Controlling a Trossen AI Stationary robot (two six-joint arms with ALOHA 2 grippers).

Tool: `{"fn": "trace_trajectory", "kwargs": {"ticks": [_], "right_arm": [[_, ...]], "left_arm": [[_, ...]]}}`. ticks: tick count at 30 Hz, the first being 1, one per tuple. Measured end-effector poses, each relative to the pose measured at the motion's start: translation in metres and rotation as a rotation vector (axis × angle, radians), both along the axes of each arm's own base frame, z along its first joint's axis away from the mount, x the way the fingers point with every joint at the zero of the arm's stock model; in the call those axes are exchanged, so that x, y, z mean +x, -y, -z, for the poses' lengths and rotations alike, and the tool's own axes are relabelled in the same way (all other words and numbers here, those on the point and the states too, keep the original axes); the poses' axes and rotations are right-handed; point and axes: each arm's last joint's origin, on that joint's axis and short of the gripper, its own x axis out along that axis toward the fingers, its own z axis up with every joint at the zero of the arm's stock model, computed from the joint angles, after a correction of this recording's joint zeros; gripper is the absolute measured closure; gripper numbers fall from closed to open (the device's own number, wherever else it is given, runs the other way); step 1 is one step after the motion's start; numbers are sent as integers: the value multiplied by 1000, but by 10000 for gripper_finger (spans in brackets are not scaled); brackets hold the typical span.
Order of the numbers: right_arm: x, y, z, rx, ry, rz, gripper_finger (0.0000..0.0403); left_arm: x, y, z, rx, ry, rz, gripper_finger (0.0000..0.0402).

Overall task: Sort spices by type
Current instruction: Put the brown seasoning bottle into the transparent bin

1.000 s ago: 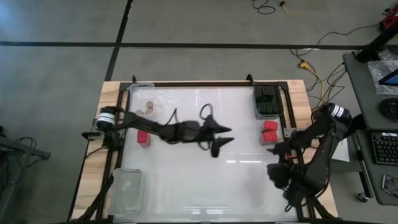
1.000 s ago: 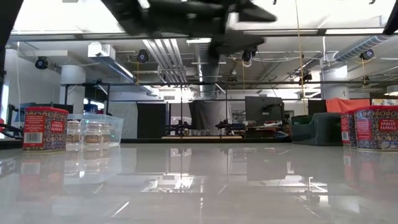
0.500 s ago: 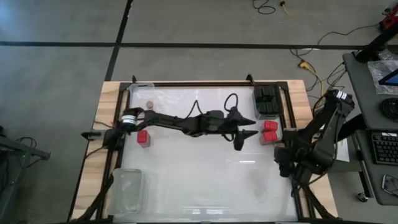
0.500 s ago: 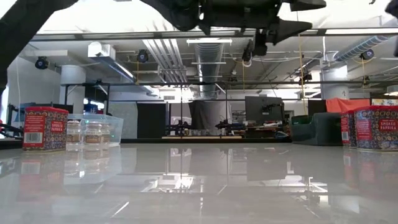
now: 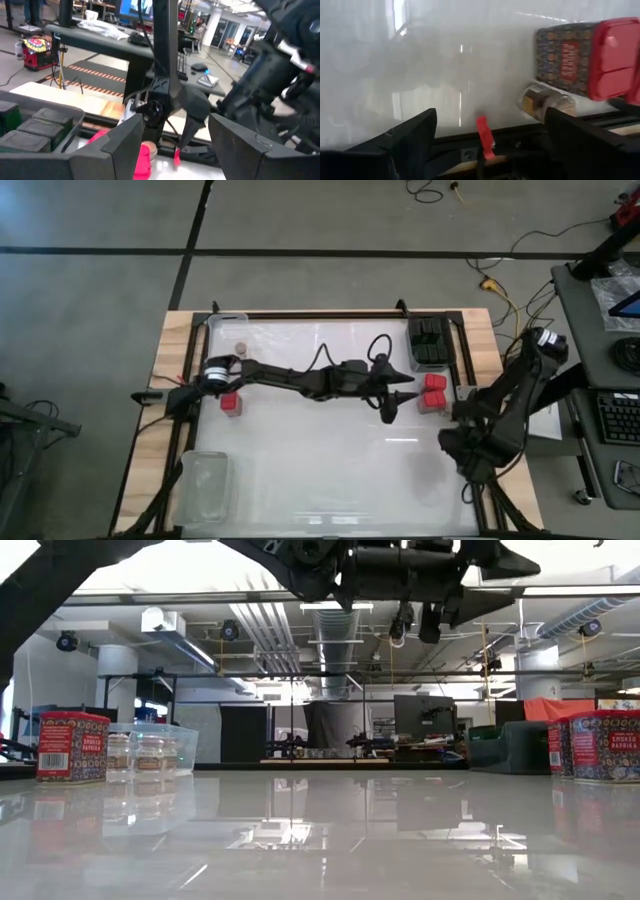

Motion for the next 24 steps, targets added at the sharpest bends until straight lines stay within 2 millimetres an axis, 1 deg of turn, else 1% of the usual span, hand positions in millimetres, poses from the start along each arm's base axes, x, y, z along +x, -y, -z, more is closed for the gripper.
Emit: {"fn": "trace_trajectory", "kwargs": {"ticks": [4, 6, 8, 11, 18, 22, 24], "right_arm": [[11, 9, -7, -20, -17, 75, 41], [17, 17, -11, -37, -55, 144, 41], [24, 25, -13, -17, -98, 229, 42], [34, 38, -12, 11, -145, 315, 42], [56, 68, -6, 27, -208, 404, 42], [64, 83, -3, 50, -245, 442, 42], [65, 90, -2, 58, -262, 458, 42]], "left_arm": [[0, 0, 5, 19, -17, 0, 190], [0, 1, 6, 29, -25, 4, 190], [0, 2, 9, 36, -53, 12, 190], [-1, 5, 13, 34, -112, 50, 190], [-3, 9, 19, 31, -191, 72, 190], [-4, 20, 22, 31, -224, 101, 190], [-5, 28, 22, 29, -223, 169, 190]]}}
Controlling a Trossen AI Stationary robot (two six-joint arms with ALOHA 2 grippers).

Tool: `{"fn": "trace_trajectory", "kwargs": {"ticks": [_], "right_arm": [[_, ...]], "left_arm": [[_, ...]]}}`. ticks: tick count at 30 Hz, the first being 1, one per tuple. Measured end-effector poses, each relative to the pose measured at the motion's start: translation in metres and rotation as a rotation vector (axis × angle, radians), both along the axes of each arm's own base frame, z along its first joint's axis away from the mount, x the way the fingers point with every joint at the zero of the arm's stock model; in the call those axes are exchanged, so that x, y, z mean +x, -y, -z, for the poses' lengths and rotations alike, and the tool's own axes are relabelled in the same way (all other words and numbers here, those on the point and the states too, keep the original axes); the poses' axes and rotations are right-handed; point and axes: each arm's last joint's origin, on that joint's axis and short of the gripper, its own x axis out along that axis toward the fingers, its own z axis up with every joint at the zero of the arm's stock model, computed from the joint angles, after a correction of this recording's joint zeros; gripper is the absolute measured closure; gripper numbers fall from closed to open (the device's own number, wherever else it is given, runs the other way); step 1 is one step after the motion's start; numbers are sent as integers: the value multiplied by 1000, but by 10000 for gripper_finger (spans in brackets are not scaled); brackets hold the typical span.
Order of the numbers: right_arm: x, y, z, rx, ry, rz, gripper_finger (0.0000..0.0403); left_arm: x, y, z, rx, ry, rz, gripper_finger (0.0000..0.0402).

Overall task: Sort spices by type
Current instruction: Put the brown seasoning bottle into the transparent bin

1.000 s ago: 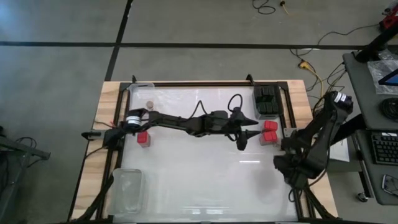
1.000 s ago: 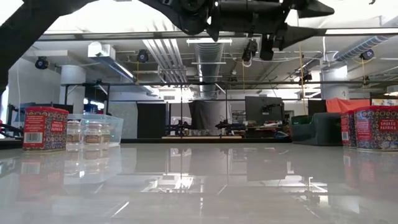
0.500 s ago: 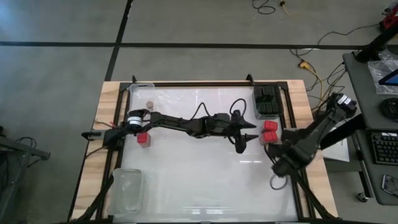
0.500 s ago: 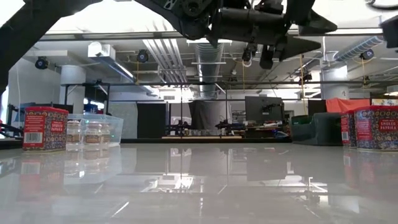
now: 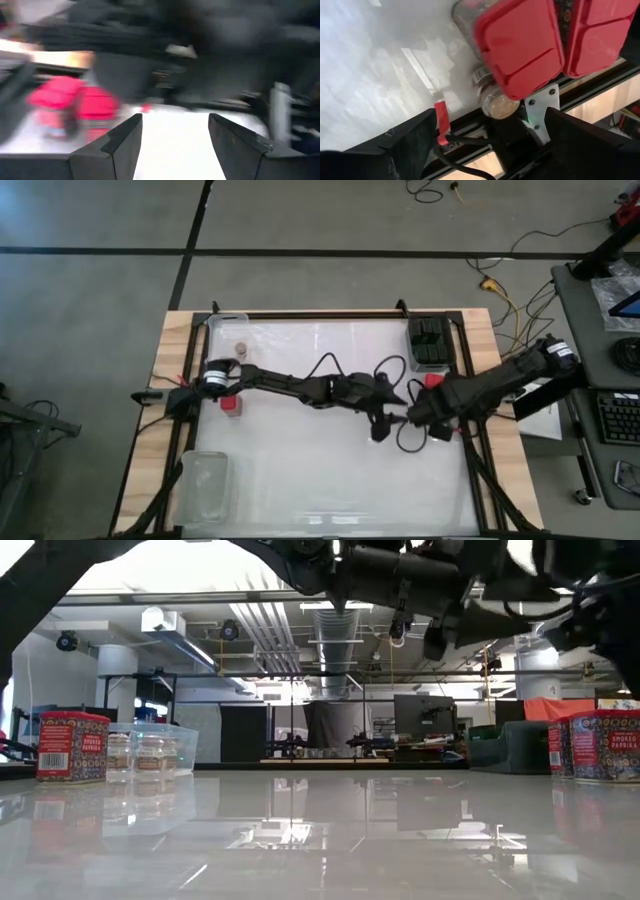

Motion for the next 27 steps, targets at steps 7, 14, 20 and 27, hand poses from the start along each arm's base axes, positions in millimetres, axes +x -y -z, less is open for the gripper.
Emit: {"fn": "trace_trajectory", "kwargs": {"ticks": [7, 14, 20, 27], "right_arm": [[1, 14, 9, 44, -44, 9, 42], [3, 16, 12, 81, -53, 14, 42], [10, 15, 17, 85, -33, 13, 42], [24, 11, 12, 145, 133, 2, 42]], "left_arm": [[-5, 31, 6, 50, -2, 169, 193], [-20, 53, 25, 21, -55, 193, 205], [-44, 65, 24, 11, 53, 154, 215], [-75, 70, 39, -101, 125, 54, 219]]}}
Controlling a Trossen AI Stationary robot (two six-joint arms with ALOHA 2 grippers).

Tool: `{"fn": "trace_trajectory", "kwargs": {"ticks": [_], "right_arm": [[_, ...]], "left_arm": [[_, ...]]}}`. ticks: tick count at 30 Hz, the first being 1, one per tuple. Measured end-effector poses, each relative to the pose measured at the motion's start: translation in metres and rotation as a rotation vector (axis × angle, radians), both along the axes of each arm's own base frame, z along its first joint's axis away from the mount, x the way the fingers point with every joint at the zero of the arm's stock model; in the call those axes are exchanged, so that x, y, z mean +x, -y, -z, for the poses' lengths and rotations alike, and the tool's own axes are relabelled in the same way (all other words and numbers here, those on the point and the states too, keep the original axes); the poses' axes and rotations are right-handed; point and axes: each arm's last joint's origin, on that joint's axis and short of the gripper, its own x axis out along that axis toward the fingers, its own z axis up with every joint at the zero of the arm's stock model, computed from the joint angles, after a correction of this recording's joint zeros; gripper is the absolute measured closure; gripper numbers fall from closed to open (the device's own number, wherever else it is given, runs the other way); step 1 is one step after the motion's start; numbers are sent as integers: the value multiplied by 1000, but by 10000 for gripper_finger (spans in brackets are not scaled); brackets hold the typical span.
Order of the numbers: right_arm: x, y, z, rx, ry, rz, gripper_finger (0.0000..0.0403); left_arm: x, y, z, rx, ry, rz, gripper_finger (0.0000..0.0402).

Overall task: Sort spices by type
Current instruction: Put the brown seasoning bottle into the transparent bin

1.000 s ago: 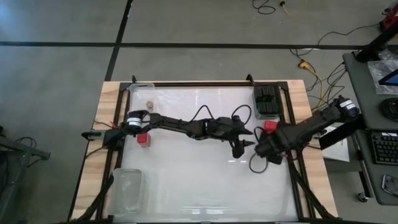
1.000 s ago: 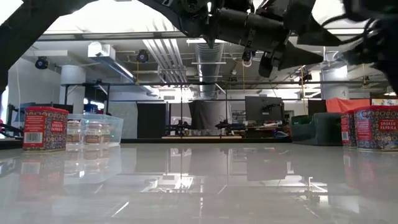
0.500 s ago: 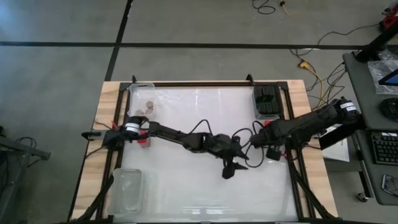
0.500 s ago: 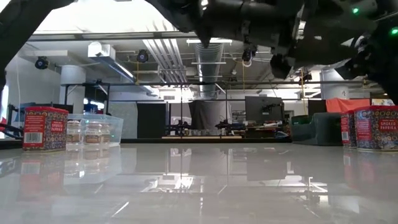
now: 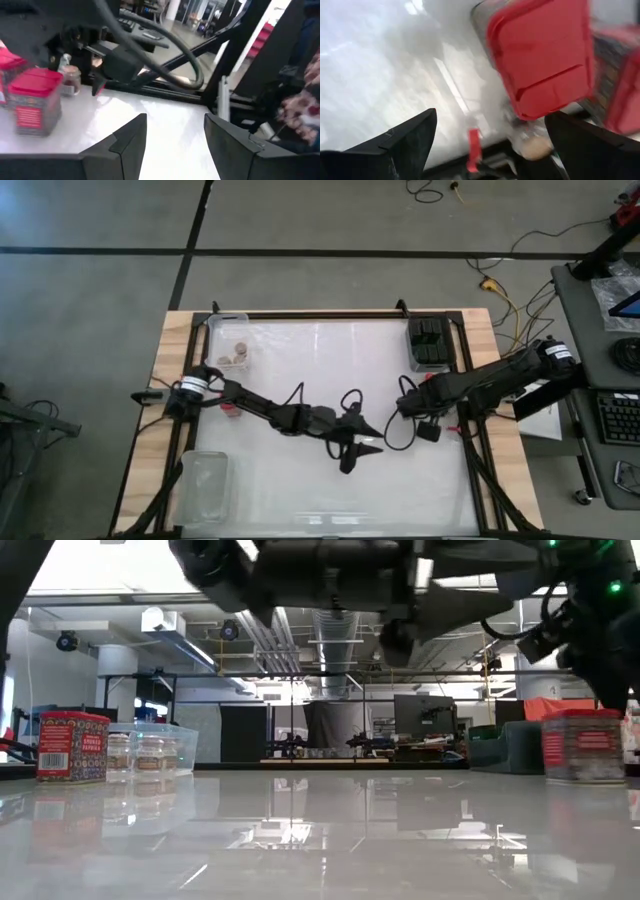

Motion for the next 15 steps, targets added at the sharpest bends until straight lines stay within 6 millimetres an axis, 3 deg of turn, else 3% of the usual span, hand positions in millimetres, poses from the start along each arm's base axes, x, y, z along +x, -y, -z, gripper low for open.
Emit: {"fn": "trace_trajectory", "kwargs": {"ticks": [5, 15], "right_arm": [[9, -2, -3, 31, 98, -33, 42], [-6, 3, 5, -30, -233, 54, 42]], "left_arm": [[-14, 8, 7, -52, -28, 1, 219], [-20, 40, -5, 49, 32, -29, 219]]}}
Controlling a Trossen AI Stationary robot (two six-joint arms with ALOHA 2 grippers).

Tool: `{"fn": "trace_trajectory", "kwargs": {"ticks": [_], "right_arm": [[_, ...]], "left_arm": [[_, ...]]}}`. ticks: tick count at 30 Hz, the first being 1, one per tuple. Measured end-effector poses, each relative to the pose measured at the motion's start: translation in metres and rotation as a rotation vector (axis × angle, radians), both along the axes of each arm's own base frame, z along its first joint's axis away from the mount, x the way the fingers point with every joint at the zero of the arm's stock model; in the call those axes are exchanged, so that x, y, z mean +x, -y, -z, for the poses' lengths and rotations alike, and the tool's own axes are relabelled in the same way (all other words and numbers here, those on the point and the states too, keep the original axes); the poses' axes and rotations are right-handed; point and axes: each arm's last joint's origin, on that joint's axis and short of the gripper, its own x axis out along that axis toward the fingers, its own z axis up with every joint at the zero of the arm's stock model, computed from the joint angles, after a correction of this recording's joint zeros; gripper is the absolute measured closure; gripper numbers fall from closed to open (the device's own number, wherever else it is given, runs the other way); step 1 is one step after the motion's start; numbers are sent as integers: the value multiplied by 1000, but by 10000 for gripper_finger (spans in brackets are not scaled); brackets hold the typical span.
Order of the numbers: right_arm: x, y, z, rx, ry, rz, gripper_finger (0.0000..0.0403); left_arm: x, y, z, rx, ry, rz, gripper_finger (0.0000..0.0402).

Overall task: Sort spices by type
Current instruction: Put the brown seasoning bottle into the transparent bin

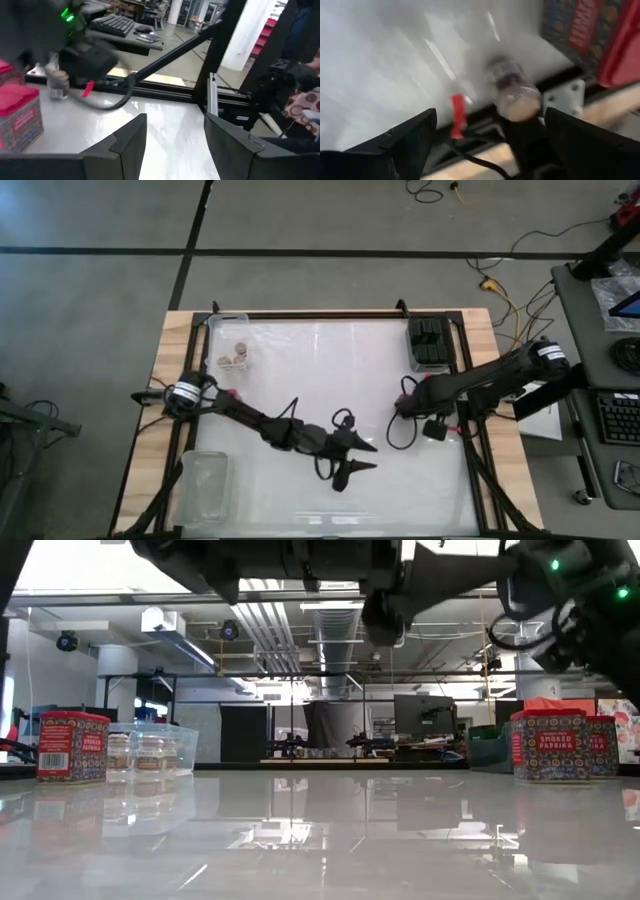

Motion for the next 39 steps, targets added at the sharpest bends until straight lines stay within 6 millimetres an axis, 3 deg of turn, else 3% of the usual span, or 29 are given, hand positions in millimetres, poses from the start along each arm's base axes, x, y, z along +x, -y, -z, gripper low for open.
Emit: {"fn": "trace_trajectory", "kwargs": {"ticks": [9, 16, 24, 31, 39], "right_arm": [[6, 10, 23, 18, -166, -71, 42], [5, 32, 29, 29, -180, 37, 43], [5, 50, 34, 67, -205, 103, 71], [8, 57, 44, 130, -267, 51, 98], [12, 57, 40, 170, -153, -23, 112]], "left_arm": [[-7, 18, 2, 40, -19, 33, 219], [-13, 29, 0, 55, -61, 59, 219], [-19, 40, -2, 81, -55, 87, 219], [-20, 40, -5, 81, -49, 88, 219], [-20, 40, -5, 107, -47, 92, 219]]}}
